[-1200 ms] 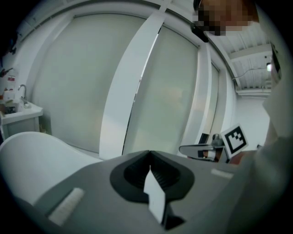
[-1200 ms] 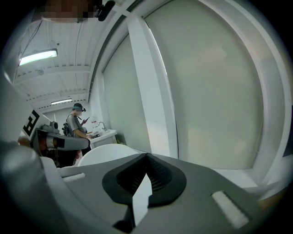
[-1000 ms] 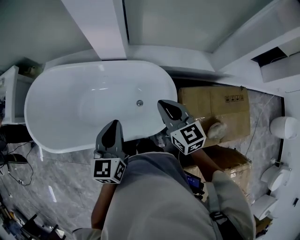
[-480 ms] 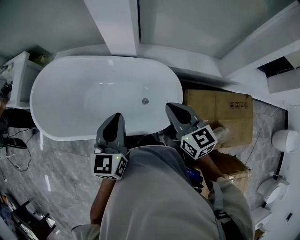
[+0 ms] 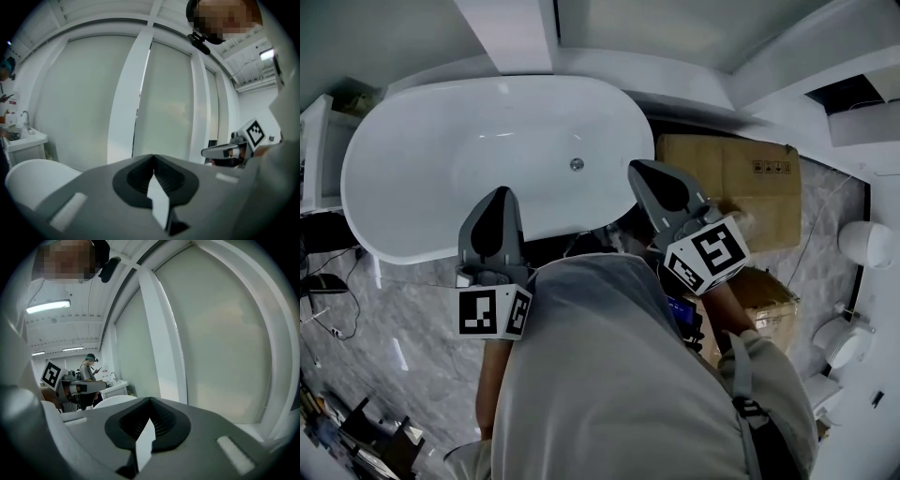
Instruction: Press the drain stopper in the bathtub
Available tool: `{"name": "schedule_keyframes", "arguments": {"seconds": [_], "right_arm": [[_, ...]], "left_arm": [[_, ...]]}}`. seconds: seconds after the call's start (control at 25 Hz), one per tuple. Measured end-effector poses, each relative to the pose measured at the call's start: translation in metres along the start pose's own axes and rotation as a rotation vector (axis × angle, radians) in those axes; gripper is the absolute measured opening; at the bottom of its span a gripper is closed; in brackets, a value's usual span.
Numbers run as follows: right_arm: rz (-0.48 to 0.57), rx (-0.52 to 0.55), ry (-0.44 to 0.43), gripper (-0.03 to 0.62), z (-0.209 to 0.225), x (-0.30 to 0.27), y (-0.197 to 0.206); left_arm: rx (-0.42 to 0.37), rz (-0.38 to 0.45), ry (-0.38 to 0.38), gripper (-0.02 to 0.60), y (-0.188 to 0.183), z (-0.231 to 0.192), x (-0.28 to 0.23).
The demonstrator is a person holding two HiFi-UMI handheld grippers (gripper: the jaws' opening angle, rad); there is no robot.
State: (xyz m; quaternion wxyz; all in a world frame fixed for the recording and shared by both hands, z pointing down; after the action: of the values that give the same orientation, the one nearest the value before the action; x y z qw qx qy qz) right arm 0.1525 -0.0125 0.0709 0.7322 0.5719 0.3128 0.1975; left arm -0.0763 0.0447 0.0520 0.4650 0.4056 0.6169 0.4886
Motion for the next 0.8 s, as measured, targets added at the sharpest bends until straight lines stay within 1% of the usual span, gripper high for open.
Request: {"name": "schedule_keyframes", "arguments": {"seconds": [0.24,0.64,0.8], "right_arm": [[-0.008,-0.009,-0.012,-0.003,-0.010,-0.007,-0.006],[-0.040,0.010,-0.009,-0.006,-0.016,-0.021,-0.005],[-0.048,0.006,-0.018,-0.011,-0.015,-0.026,-0.005]], "left_arm": [[0.014,-0.011,0.010,0.000,0.001,-0.006,-0.001],[0.067,-0.023,-0.031,0.000,0.007,-0.027,0.001],[0.070,-0.029,-0.040,0.000,0.009,-0.029,0.001]]}}
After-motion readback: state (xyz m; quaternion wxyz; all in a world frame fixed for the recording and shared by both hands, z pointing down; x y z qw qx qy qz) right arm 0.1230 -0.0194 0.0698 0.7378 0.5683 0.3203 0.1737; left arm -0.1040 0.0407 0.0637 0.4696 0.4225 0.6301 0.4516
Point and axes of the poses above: the fingertips, and each gripper's own axes: x backward along the fingers, z to its right, y out of its underside, the point moved 6 cm from there along x, backward along the fingers, and after that the axes turned 1 degree about z, right-handed, at the moved point
